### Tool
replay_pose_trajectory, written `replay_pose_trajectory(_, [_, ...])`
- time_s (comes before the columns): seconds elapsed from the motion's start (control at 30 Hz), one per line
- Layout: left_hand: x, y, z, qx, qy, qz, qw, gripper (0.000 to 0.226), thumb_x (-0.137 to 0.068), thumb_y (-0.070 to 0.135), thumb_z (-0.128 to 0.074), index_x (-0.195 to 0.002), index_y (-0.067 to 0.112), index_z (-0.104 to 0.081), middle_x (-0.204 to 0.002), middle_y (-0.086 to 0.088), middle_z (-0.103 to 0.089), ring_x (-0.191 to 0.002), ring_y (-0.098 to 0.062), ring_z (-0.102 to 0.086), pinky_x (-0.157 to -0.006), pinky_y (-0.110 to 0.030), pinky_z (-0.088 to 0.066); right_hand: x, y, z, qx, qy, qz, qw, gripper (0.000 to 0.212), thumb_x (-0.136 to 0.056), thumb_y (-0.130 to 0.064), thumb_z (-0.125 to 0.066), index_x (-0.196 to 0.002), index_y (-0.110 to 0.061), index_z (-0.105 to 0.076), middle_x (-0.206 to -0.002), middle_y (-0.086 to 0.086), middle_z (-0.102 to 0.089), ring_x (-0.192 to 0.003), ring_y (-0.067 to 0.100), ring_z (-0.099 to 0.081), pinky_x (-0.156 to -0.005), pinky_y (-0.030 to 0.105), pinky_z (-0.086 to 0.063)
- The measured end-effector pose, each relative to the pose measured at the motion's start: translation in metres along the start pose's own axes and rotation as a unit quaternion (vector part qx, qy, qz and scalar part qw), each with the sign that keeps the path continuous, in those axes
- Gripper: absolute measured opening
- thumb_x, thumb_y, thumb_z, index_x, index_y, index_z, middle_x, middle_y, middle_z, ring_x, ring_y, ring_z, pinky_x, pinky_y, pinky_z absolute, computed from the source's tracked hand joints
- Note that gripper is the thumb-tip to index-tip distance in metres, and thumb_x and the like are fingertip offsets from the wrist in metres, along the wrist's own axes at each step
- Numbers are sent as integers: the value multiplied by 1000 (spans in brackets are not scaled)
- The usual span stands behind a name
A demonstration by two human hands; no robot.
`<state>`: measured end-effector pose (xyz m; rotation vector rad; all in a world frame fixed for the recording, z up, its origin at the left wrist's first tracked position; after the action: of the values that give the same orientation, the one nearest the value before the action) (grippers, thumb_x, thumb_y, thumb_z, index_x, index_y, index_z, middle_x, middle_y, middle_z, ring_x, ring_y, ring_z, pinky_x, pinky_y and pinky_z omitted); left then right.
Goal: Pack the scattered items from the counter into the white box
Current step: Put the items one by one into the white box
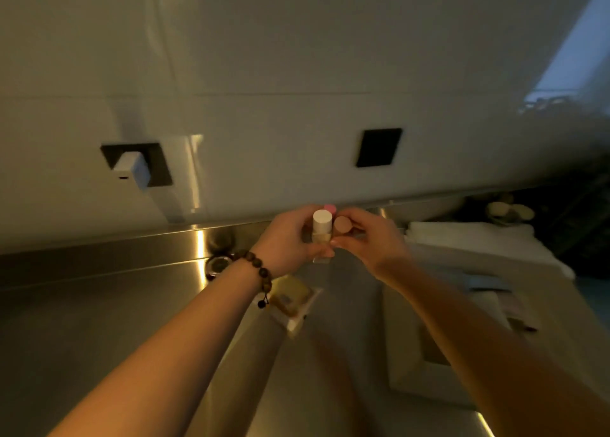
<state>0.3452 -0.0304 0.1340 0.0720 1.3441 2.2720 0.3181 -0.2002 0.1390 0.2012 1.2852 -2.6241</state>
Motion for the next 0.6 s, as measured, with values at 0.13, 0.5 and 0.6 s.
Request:
replay_pose_trajectory(0.13, [-14, 58, -63, 11, -38, -45, 998, 69, -64, 15, -84, -126, 22, -53, -113, 8, -61, -105, -7, -58, -90, -19, -46, 50, 17, 74, 33, 57, -22, 998, 30, -73, -14, -77, -97, -26, -64, -82, -21, -61, -74, -18, -54, -67, -1, -37])
replay_pose_trajectory(0.5, [-56, 157, -248, -9, -119, -60, 991, 64, -67, 24, -82, -124, 20, -52, -117, 3, -59, -105, -10, -55, -90, -25, -46, 149, 118, 234, 47, 37, -93, 994, 24, -78, -19, -73, -95, -31, -60, -88, -18, -62, -87, -5, -56, -74, 15, -41])
replay_pose_trajectory(0.6, [-66, 162, -274, -17, -130, -44, 990, 63, -68, 24, -82, -123, 23, -51, -114, 9, -56, -102, -4, -52, -81, -8, -40, 154, 143, 251, 42, 23, -92, 995, 22, -78, -17, -72, -95, -27, -62, -90, -13, -64, -90, 2, -60, -81, 21, -46])
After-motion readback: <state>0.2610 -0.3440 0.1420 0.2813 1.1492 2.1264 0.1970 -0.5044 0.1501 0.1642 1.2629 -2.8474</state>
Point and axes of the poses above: each hand's wrist, its own x-axis away from the middle knuckle, its own z-axis out of the back of the hand, y = z × x, the point moved 1 cm from there along -x, towards the middle knuckle
